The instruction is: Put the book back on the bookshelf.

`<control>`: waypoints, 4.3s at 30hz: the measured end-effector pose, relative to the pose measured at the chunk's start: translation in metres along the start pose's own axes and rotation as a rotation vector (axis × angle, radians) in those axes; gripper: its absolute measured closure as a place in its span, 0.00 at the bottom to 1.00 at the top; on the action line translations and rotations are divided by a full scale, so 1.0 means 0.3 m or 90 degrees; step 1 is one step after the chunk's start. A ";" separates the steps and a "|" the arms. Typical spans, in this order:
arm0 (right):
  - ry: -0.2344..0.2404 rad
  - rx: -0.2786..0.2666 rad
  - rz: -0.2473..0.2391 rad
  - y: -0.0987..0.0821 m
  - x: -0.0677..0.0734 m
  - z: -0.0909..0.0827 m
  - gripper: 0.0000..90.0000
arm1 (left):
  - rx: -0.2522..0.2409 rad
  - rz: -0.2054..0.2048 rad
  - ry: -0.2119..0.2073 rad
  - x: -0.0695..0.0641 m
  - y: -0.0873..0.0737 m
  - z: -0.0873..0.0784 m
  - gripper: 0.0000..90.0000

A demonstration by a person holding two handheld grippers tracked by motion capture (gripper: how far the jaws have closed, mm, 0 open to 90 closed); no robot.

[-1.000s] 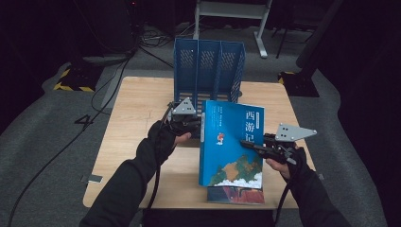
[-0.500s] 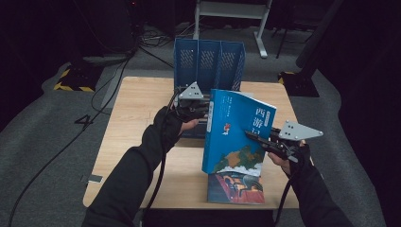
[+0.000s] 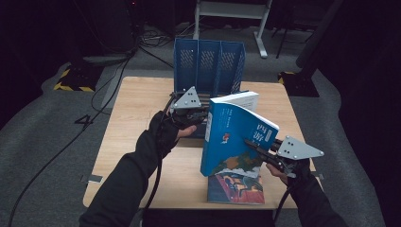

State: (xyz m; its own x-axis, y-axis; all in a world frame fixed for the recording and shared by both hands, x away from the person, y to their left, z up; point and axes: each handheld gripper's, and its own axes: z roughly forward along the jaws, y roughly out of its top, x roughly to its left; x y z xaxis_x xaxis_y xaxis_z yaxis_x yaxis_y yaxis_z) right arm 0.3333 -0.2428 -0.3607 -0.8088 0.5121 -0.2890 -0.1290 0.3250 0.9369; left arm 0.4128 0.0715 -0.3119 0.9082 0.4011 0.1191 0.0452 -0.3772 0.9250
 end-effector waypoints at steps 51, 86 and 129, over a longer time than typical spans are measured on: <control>0.066 -0.021 -0.050 -0.008 0.116 -0.088 0.92 | 0.022 -0.041 -0.037 -0.291 -0.214 -0.028 0.40; -0.039 0.030 0.090 -0.107 0.003 -0.056 0.39 | -0.090 -0.005 -0.039 -0.304 -0.037 0.011 0.63; -0.136 0.313 0.247 -0.546 -0.224 -0.174 0.27 | -0.039 -0.056 0.020 -0.215 0.177 0.017 0.67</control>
State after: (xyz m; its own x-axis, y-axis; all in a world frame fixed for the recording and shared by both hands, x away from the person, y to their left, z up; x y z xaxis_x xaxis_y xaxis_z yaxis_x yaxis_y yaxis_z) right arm 0.3788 -0.3721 -0.4844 -0.6058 0.7951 -0.0288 0.4665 0.3843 0.7967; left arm 0.3588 0.0215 -0.2723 0.8884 0.4567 0.0461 0.0986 -0.2878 0.9526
